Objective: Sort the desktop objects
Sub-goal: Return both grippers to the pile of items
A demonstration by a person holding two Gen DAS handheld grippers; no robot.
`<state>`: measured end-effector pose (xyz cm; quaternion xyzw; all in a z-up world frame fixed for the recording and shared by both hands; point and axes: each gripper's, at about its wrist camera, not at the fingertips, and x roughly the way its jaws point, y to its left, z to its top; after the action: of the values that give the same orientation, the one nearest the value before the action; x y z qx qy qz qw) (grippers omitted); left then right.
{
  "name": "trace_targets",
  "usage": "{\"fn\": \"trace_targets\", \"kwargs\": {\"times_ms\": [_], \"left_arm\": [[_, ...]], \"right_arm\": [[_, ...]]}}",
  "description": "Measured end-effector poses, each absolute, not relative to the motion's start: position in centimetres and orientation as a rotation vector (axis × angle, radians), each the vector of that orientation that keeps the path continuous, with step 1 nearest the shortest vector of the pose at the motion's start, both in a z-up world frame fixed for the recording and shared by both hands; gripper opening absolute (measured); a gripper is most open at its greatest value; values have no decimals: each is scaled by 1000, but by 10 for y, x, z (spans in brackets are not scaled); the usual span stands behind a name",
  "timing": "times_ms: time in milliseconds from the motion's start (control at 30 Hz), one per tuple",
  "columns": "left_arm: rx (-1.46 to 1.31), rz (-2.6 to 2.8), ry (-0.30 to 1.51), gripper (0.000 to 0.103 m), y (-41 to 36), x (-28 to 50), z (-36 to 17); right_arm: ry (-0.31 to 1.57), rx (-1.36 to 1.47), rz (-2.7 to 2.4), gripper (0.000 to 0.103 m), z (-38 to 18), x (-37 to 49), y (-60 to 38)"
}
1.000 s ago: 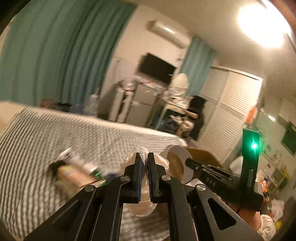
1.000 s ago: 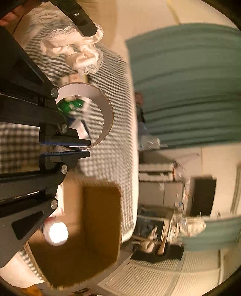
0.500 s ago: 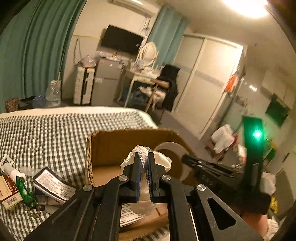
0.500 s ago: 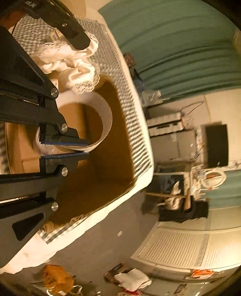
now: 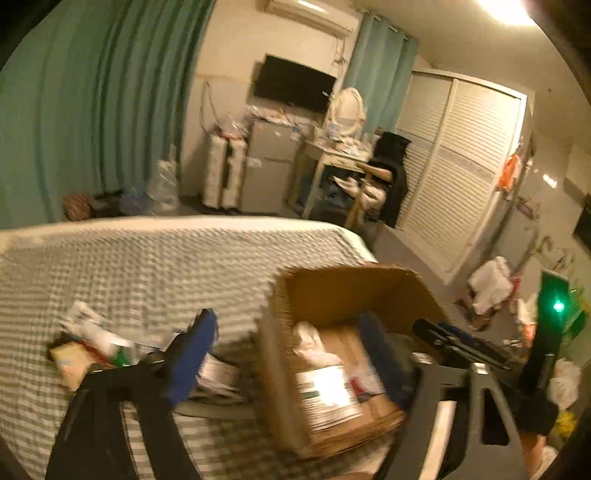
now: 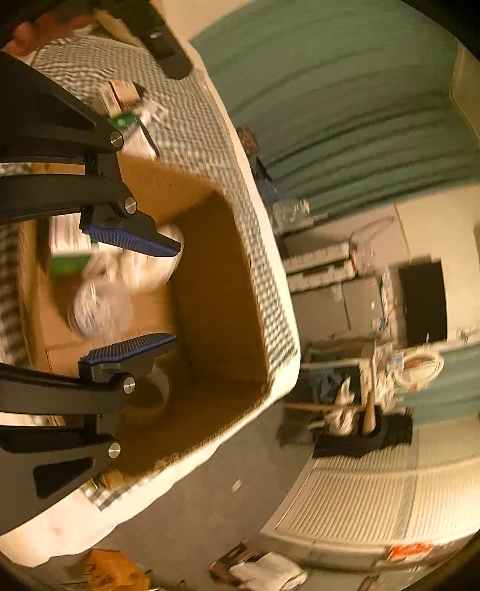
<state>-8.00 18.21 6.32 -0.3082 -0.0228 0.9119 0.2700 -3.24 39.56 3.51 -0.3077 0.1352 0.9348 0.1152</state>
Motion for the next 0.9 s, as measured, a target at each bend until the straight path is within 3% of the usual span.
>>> {"fn": "trace_targets", "kwargs": {"times_ms": [200, 367, 633, 900], "left_arm": [[-794, 2691, -55, 99, 86, -79, 65], [-910, 2790, -137, 103, 21, -85, 29], [-1145, 2749, -170, 103, 3, -95, -48], [-1246, 2724, -168, 103, 14, -127, -88]], "right_arm": [[354, -906, 2922, 54, 37, -40, 319], [272, -926, 3027, 79, 18, -53, 254], [-17, -1068, 3012, 80, -28, -82, 189], [-91, -1194, 2920, 80, -66, -135, 189]]}}
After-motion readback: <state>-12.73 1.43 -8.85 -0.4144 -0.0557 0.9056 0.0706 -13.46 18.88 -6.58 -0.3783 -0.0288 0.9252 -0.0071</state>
